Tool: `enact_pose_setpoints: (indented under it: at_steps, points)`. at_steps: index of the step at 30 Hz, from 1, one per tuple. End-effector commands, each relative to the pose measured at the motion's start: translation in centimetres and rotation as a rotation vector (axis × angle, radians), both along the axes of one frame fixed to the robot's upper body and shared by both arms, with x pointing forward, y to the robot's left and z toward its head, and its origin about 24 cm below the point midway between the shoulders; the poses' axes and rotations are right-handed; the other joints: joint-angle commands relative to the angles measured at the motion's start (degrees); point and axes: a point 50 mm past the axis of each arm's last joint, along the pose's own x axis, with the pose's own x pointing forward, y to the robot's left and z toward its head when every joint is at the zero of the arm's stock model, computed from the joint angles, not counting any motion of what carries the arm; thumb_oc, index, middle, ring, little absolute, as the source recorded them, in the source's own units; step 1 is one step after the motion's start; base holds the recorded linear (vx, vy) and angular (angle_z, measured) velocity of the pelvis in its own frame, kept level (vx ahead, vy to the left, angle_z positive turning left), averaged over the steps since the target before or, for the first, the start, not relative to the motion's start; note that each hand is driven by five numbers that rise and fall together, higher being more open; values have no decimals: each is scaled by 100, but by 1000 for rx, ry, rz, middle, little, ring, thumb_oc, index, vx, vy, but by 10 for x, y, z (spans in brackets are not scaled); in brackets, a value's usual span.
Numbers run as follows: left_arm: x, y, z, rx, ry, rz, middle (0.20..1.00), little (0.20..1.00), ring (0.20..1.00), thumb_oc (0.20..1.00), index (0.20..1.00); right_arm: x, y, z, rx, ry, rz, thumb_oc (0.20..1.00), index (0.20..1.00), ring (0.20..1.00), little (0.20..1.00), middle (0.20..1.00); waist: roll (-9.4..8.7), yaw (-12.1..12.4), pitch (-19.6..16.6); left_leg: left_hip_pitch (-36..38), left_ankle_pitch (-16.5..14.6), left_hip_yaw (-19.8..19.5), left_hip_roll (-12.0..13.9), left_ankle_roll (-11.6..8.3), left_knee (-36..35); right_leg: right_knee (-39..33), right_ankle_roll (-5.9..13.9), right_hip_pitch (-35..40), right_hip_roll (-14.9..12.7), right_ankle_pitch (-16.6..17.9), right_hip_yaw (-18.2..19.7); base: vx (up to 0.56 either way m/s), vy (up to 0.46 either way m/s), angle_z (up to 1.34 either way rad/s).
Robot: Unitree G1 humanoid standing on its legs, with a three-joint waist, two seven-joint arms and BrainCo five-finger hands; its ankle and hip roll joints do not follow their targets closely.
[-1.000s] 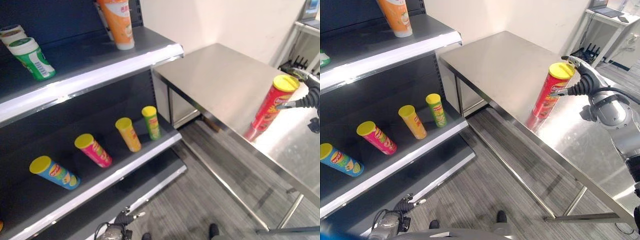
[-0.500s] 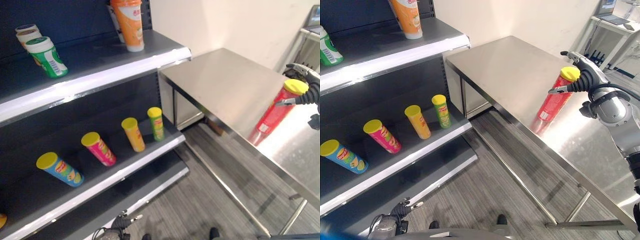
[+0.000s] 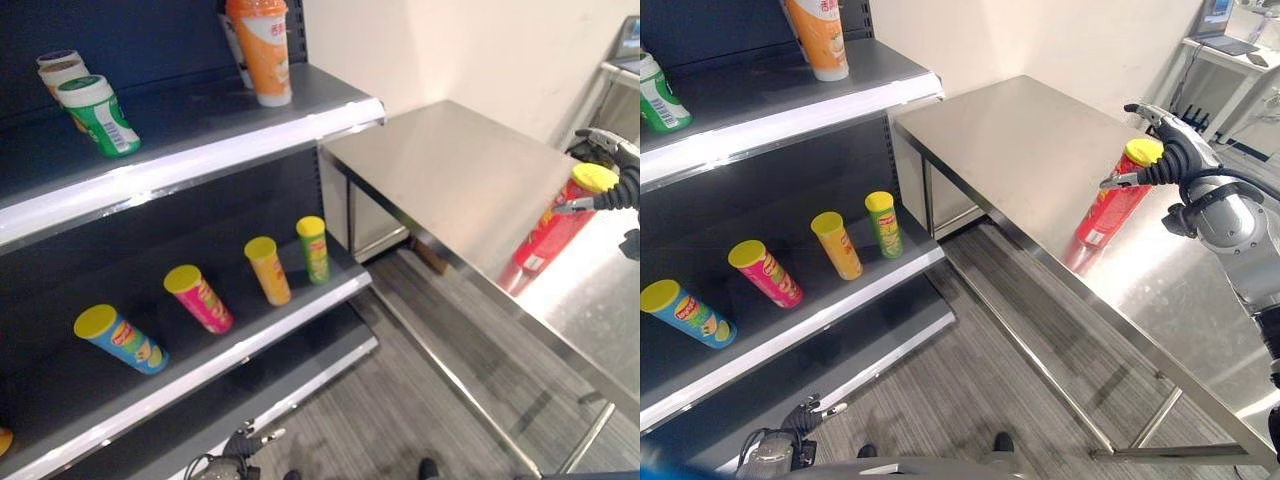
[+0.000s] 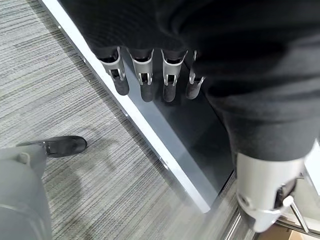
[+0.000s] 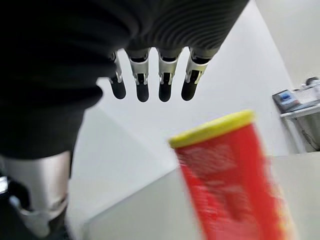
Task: Put the goods on the table back onto the shelves and tidy them up.
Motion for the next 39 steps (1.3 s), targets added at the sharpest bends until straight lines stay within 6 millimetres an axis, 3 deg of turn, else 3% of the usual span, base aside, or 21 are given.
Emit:
enact_pose_setpoints:
  at_steps: [1,5,15,27,28,30,31,32,39]
  points:
    - [13,21,10,51,-41,10,1000,1000,1000,1000,1000,1,-12,5,8,-3,-49,1000,1000,1000,1000,1000,-252,-16,-107,-36,-204,583,-118,107,26,102,-114,327,37,-715,-114,0,0,0]
    - [12,22,10,49,-40,7,1000,1000,1000,1000,1000,3,-25,-4,27,42,-119,1000,1000,1000,1000,1000,-246,14,-87,-51,-190,563,-123,101,26,102,-119,346,31,-727,-163,0,0,0]
    - [10,24,10,53,-33,3,1000,1000,1000,1000,1000,7,-26,-19,162,51,-121,1000,1000,1000,1000,1000,-228,97,-91,-43,-180,524,-118,92,26,102,-126,381,41,-746,-217,0,0,0]
    - [10,25,11,61,-31,10,1000,1000,1000,1000,1000,14,-26,-21,215,36,-153,1000,1000,1000,1000,1000,-222,184,-94,-49,-188,459,-131,89,26,102,-135,411,37,-754,-293,-2,0,3]
    - [10,25,11,60,-30,10,1000,1000,1000,1000,1000,15,-26,-22,211,42,-156,583,583,583,583,583,-223,186,-96,-53,-188,447,-134,88,26,102,-136,412,35,-753,-297,-13,-2,14]
    - [10,25,11,61,-30,11,1000,1000,1000,1000,1000,16,-27,-24,211,52,-160,485,485,485,485,485,-223,190,-94,-53,-186,437,-136,87,26,102,-141,412,39,-751,-299,-11,-2,6]
    - [10,26,11,61,-29,11,1000,1000,1000,1000,1000,16,-26,-24,212,52,-160,294,294,294,294,294,-225,196,-93,-50,-186,432,-135,88,26,102,-141,412,39,-749,-298,0,0,0]
    - [10,26,11,61,-29,11,1000,1000,1000,1000,1000,16,-27,-24,212,54,-161,200,200,200,200,200,-226,196,-93,-44,-188,427,-132,87,26,102,-141,414,40,-751,-300,0,0,0]
    - [10,28,12,67,-33,17,1000,1000,1000,1000,1000,17,-26,-24,211,53,-164,200,200,200,200,200,-230,212,-87,-47,-187,421,-132,88,26,102,-147,417,46,-761,-297,0,0,0]
